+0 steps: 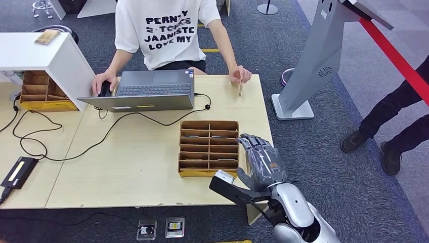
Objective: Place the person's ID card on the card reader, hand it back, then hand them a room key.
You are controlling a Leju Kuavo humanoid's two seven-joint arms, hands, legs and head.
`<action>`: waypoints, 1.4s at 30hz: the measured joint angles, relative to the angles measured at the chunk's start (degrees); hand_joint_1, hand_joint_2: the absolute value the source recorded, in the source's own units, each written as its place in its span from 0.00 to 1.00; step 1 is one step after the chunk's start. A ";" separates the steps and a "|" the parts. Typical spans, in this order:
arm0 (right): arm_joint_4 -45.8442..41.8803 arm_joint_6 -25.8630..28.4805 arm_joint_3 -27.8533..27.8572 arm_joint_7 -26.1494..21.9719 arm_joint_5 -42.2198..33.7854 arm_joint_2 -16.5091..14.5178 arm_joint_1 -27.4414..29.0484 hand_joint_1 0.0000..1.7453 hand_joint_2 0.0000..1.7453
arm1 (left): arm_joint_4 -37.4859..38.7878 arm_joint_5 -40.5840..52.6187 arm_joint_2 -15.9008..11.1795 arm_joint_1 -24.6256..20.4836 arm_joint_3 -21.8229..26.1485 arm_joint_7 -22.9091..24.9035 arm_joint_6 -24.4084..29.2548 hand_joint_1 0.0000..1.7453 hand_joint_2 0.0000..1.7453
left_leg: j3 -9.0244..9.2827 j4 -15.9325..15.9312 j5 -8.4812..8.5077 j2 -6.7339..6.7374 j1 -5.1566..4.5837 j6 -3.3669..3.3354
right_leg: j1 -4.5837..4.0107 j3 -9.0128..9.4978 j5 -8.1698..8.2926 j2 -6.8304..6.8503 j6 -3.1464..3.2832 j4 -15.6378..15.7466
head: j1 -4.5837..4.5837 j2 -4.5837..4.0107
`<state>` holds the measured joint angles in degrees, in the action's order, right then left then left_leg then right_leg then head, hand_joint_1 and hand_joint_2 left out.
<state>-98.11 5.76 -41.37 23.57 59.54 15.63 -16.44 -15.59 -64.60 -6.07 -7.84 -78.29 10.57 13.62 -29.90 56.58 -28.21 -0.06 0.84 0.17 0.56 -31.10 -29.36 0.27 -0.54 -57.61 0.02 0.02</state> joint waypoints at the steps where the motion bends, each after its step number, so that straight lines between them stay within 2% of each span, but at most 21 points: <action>1: 0.56 0.03 -0.08 -0.44 -0.39 -0.33 -0.57 0.26 1.00 | 0.10 -0.14 0.05 0.00 -0.03 -0.01 0.08 0.00 0.00 | 0.00 0.00 0.00 0.00 0.00 0.00 | 0.00 0.00 0.00 0.00 0.00 0.00 | 0.00 0.00; 11: 7.70 1.40 -1.91 -4.24 -4.14 -4.23 -6.43 0.33 1.00 | 0.78 -1.46 0.46 -0.02 -0.05 -0.04 0.83 0.00 0.00 | -0.01 0.00 0.00 -0.01 0.00 0.00 | 0.00 0.00 0.00 0.03 0.00 -0.01 | 0.01 0.00; 17: 11.97 2.25 -3.52 -5.28 -5.58 -6.24 -8.87 0.26 1.00 | 1.16 -2.08 0.63 -0.03 -0.05 -0.04 0.99 0.00 0.00 | -0.02 0.00 0.00 -0.03 0.00 0.00 | 0.00 0.00 0.00 0.04 0.00 -0.01 | 0.01 0.00; 27: 18.67 3.64 -6.07 -9.03 -8.23 -9.39 -12.26 0.27 1.00 | 1.61 -3.40 0.98 0.00 0.35 -0.04 1.79 0.00 0.00 | -0.02 0.00 0.01 -0.08 0.01 0.00 | -0.01 0.00 0.00 0.06 0.00 -0.01 | 0.01 0.00; 33: 22.03 4.59 -7.15 -9.14 -9.03 -10.15 -13.44 0.31 1.00 | 1.72 -3.34 1.12 0.03 0.78 -0.04 1.96 0.00 0.00 | -0.01 0.00 0.01 -0.07 0.00 0.00 | 0.00 -0.01 0.00 0.06 0.00 -0.01 | 0.01 0.00; 42: 24.09 5.33 -7.26 -7.09 -8.78 -9.55 -13.51 0.32 1.00 | 1.80 -3.02 1.25 0.07 0.82 0.03 2.20 0.00 0.00 | 0.00 0.00 0.01 -0.07 0.00 0.00 | 0.00 -0.02 0.00 0.03 0.00 0.00 | 0.01 0.00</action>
<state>-74.02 11.09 -48.63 16.48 50.76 6.08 -29.95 -13.79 -67.63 -4.82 -7.77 -77.46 10.60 15.82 -29.90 56.58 -28.20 -0.12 0.84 0.17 0.56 -31.12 -29.37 0.30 -0.54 -57.61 0.02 0.02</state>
